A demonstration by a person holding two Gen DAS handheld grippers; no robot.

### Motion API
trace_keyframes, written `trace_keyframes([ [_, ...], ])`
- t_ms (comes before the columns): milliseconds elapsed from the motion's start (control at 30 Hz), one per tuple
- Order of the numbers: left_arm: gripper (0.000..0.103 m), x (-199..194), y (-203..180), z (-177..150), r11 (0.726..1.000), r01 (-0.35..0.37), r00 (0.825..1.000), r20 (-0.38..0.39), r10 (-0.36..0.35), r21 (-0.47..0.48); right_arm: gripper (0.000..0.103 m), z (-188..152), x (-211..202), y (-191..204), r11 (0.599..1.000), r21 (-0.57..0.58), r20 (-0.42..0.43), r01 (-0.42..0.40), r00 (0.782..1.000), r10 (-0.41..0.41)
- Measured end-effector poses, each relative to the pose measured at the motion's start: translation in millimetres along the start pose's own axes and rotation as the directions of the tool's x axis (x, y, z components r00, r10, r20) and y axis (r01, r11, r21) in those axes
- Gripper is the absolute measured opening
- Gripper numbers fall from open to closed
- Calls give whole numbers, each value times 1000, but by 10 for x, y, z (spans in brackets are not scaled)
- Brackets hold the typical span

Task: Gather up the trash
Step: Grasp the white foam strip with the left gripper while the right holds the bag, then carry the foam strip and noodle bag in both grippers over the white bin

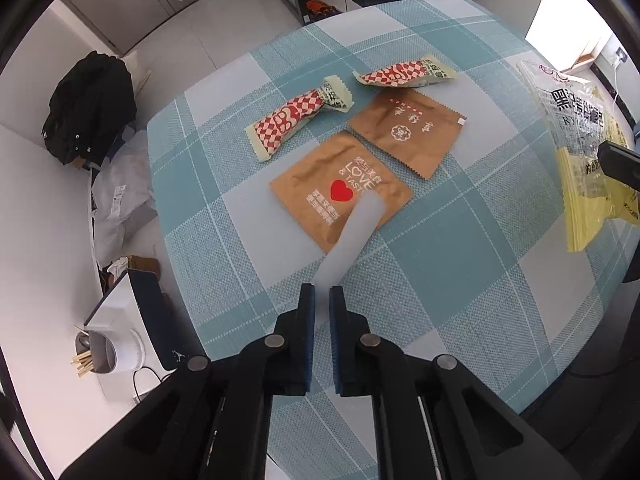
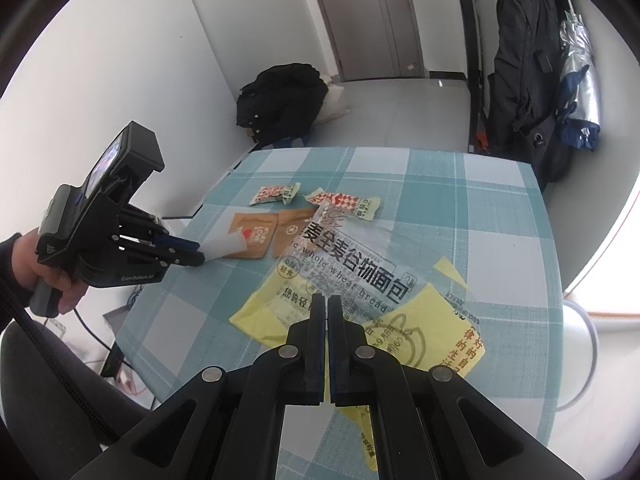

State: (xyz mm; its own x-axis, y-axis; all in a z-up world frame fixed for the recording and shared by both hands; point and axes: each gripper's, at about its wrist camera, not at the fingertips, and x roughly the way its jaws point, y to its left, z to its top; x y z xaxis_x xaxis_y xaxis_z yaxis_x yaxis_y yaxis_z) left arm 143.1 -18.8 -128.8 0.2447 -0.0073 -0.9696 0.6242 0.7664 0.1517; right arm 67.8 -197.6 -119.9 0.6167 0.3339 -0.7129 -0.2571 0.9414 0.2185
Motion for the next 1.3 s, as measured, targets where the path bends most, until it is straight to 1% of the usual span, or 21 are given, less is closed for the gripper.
trace_keyframes([
  [267, 2, -86, -17, -24, 999, -18, 1000, 17, 19, -43, 1, -30, -52, 22, 1000, -2, 8, 2, 1000, -2],
  [367, 3, -128, -8, -48, 998, -9, 1000, 28, 11, -60, 1, -45, -69, 26, 1000, -4, 10, 7, 1000, -6],
  [500, 3, -202, 26, -90, 992, 31, 998, 54, -25, -119, 1, -70, -78, 18, 1000, -1, 9, 8, 1000, -8],
  [633, 3, -291, 16, -134, 987, 44, 995, 95, -30, -155, 1, -84, -95, 18, 1000, -3, 8, 9, 1000, -9],
  [733, 3, -375, -19, -155, 981, 61, 991, 132, -37, -184, 1, -90, -122, 26, 1000, -6, 14, 7, 1000, -7],
  [900, 3, -530, -145, -150, 984, 56, 983, 182, -24, -171, 1, -102, -194, 33, 1000, -11, 26, 6, 1000, -6],
  [1033, 3, -706, -211, -150, 979, 83, 973, 227, -40, -186, 1, -99, -298, 23, 1000, -7, 43, 2, 999, -1],
  [1100, 3, -779, -233, -142, 974, 108, 966, 252, -55, -201, 1, -91, -349, 11, 1000, 0, 50, -3, 999, 3],
  [1233, 3, -853, -246, -135, 962, 121, 955, 294, -46, -244, 1, -55, -450, 2, 1000, -10, 72, 4, 997, -3],
  [1300, 3, -874, -221, -143, 945, 149, 948, 314, -53, -290, 1, -38, -493, -15, 1000, -8, 83, 5, 997, -5],
])
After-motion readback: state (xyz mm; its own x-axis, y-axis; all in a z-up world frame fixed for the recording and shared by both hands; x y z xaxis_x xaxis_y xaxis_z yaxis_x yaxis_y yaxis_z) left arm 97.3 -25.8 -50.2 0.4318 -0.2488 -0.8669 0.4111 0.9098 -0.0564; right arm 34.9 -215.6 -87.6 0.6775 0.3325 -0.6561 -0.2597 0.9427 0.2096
